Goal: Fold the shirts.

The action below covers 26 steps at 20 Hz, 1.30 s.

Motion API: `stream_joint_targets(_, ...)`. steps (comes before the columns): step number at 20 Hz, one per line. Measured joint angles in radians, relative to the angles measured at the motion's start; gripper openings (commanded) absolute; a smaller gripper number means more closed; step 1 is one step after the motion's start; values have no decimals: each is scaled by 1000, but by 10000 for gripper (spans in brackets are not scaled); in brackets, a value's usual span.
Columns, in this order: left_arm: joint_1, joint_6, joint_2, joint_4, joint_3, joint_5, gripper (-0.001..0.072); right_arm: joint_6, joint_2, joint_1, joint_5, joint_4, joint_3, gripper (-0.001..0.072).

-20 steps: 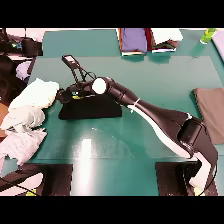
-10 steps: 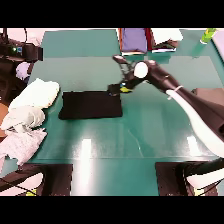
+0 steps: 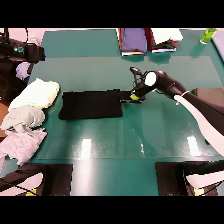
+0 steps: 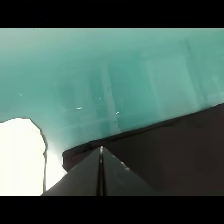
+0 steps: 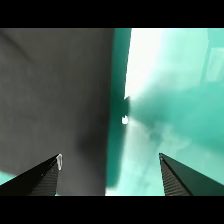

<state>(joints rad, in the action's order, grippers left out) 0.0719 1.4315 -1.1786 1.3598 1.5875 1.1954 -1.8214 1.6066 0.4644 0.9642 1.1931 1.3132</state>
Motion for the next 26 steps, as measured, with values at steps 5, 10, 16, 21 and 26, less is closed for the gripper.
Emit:
stream_joint_targets(5, 0, -2, 0, -5, 0, 13, 31, -36, 115, 68, -36, -32, 92, 535)
stream_joint_targets(10, -1, -20, 0, -6, 0, 41, 31, -54, 210, 113, -24, -38, 195, 21)
stream_joint_targets(16, 59, -26, 0, -26, 0, 49, 31, -40, 156, 54, 65, 127, 283, 20)
stream_joint_targets(21, 159, -32, 0, -29, 0, 28, 31, 9, 1, -187, 209, 298, 333, 20)
stream_joint_targets(26, 207, -36, 0, -31, 0, 20, 31, 73, -138, -560, 273, 360, 345, 20)
